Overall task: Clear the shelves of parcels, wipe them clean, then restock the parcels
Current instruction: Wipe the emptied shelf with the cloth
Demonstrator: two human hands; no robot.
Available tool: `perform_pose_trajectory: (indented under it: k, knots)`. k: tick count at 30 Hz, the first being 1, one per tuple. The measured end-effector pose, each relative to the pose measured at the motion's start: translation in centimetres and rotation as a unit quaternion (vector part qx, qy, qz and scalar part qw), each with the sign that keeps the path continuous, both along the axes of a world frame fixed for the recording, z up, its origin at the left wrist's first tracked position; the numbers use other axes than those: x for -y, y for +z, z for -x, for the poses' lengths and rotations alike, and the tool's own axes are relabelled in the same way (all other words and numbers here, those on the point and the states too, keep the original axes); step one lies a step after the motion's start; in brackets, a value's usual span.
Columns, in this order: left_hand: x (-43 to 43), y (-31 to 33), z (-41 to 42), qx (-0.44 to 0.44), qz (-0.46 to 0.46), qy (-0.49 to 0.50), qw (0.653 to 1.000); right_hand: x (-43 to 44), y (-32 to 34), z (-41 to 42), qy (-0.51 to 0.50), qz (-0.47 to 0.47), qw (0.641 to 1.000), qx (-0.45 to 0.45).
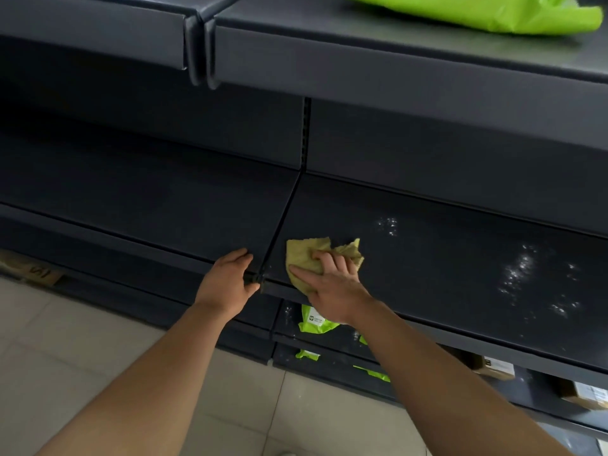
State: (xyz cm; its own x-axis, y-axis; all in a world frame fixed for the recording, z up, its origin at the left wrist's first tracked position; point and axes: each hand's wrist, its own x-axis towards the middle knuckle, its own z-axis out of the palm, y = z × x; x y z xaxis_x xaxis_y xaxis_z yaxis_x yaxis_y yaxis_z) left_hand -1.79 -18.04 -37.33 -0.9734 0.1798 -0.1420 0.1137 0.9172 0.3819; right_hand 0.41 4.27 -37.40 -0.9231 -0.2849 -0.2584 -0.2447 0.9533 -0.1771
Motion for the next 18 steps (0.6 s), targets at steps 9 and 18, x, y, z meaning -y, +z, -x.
perform_pose_trajectory:
  k: [9, 18]
  knots:
    - [1.3, -0.1, 0.5, 0.024, -0.039, -0.017, 0.999, 5.0, -0.5, 1.4, 0.047, 0.028, 0.998, -0.041]
    - [-0.7, -0.1, 0.0, -0.016, 0.034, 0.018, 0.999, -0.9, -0.9, -0.6, -0.012, 0.065, 0.997, -0.034]
